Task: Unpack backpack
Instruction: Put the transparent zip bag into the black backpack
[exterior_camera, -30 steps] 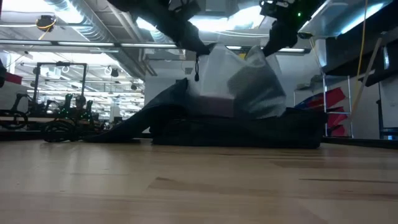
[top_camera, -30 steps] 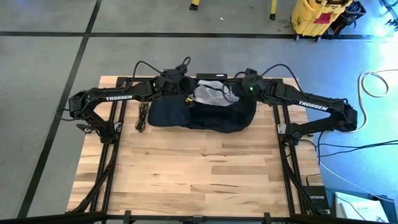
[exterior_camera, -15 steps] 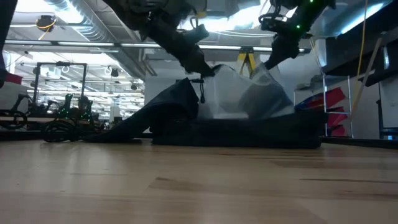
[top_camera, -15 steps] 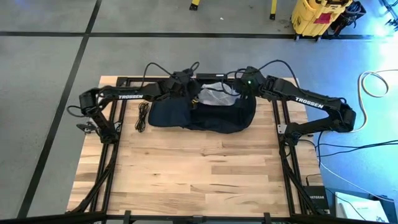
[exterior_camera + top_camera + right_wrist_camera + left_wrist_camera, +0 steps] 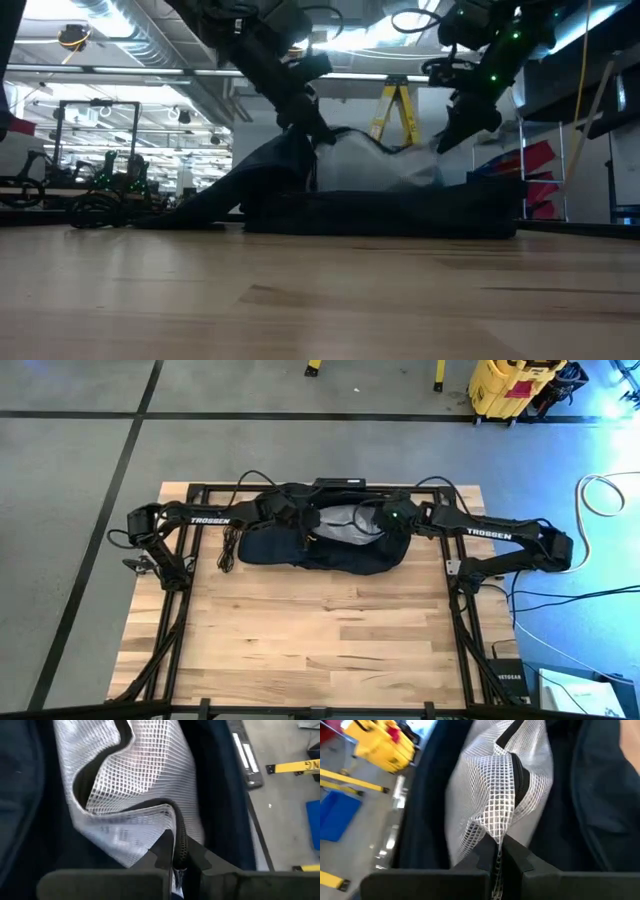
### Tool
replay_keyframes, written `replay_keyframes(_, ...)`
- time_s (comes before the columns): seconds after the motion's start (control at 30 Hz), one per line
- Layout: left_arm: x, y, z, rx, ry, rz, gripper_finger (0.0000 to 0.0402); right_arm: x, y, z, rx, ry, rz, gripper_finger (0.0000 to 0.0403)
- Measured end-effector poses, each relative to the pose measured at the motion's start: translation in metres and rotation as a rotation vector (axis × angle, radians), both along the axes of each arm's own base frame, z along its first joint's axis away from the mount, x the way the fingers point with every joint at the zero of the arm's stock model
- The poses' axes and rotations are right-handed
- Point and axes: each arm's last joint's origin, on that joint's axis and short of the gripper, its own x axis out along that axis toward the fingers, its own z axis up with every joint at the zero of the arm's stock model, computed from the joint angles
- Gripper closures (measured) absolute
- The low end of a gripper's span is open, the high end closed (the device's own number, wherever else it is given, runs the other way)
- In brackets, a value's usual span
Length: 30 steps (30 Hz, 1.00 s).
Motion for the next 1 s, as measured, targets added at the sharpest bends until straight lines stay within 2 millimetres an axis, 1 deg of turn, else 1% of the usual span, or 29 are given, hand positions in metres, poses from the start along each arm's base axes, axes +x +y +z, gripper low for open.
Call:
replay_keyframes(0.1, -0.002, -0.007, -0.009, -0.02, 0.034, -0.012, 0.0401, 0.003, 0.01, 0.0, 0.011, -0.008, 0.02, 0.0403)
replay_keyframes(0.33, -0.006, -0.026, -0.025, -0.072, 0.12, -0.039, 0.0401, 0.004, 0.032, -0.004, 0.051, 0.046, 0.052, 0.0403)
replay_keyframes(0.6, -0.014, -0.036, -0.044, -0.132, 0.158, -0.016, 0.0401, 0.004, 0.042, -0.008, 0.098, 0.052, 0.052, 0.0403)
replay_keyframes(0.7, -0.015, -0.041, -0.049, -0.13, 0.159, -0.014, 0.0401, 0.002, 0.044, -0.02, 0.13, 0.024, 0.06, 0.0403)
replay_keyframes(0.83, -0.013, -0.044, -0.049, -0.128, 0.114, -0.023, 0.0401, -0.002, 0.044, -0.038, 0.133, 0.009, 0.057, 0.0403)
replay_keyframes(1.0, -0.01, -0.037, -0.056, -0.145, 0.106, 0.001, 0.0401, -0.004, 0.042, -0.047, 0.124, -0.004, 0.037, 0.0403)
